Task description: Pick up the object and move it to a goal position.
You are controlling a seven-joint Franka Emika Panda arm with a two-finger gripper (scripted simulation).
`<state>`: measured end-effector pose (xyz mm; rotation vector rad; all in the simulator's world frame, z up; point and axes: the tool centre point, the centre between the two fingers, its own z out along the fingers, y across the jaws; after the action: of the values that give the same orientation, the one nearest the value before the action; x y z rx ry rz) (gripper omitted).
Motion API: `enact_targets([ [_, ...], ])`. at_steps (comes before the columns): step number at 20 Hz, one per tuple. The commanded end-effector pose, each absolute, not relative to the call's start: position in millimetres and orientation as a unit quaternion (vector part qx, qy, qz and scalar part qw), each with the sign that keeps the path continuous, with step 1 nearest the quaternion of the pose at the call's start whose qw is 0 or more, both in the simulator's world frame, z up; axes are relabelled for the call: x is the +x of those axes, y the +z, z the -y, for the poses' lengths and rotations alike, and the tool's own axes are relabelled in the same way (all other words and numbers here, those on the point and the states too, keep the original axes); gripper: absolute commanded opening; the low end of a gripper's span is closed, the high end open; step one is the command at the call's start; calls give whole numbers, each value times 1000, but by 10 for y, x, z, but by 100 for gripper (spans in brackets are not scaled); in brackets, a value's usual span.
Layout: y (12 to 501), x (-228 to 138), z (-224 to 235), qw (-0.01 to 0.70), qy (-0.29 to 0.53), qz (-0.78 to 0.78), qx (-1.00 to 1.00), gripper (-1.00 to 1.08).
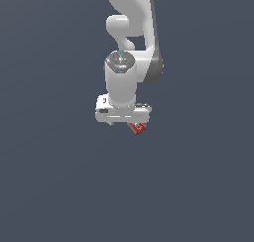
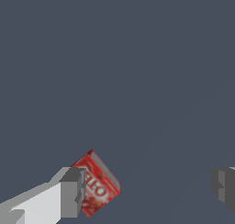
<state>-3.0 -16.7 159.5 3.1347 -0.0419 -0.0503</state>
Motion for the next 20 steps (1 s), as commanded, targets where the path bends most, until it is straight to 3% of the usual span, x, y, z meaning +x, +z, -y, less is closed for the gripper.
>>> enact_targets([
  [1, 1595, -30, 168, 3, -16, 13, 1000, 100],
  [11, 1539, -67, 407, 14, -19, 6, 1000, 100],
  [20, 1470, -111, 338, 13, -18, -16, 1000, 100],
])
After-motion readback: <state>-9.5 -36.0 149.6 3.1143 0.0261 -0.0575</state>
